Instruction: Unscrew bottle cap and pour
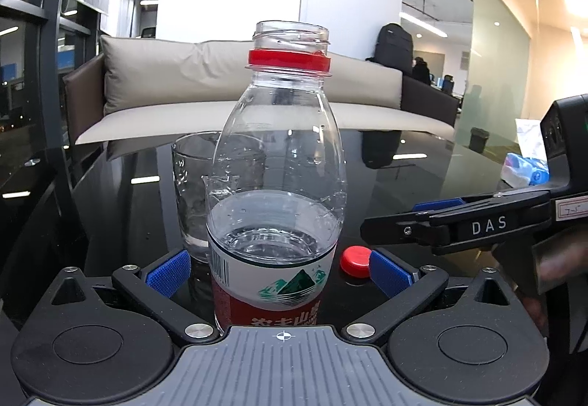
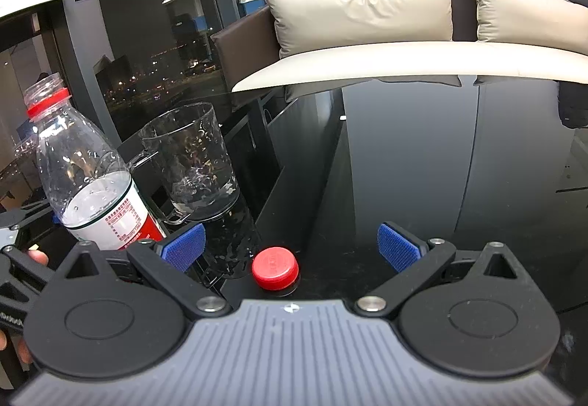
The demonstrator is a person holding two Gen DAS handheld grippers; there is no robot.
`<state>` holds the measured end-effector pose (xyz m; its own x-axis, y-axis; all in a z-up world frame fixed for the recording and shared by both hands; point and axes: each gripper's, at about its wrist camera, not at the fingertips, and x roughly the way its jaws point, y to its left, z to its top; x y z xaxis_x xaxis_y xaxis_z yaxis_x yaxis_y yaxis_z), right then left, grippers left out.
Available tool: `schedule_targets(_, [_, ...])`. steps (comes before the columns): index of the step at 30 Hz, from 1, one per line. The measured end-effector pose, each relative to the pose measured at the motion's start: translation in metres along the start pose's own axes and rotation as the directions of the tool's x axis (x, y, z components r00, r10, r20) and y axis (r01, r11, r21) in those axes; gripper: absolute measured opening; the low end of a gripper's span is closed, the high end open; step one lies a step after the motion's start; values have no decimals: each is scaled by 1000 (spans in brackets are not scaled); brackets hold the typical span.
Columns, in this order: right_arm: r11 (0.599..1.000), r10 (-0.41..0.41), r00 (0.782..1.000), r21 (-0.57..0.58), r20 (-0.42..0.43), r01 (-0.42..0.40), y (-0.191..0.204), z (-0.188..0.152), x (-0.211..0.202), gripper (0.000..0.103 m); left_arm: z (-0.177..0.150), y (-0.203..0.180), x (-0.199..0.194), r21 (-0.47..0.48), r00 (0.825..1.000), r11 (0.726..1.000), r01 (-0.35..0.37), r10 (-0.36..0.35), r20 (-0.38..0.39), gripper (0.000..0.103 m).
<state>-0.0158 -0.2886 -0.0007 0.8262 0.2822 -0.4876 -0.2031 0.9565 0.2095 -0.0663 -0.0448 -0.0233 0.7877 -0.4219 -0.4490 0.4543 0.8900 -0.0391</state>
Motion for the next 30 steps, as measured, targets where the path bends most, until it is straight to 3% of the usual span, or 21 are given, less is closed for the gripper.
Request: schedule_targets(30, [1000,-4,1000,4,7,4,0,0,-2,102,0,-7,-3,32,1000,999,-22,23,-4,102])
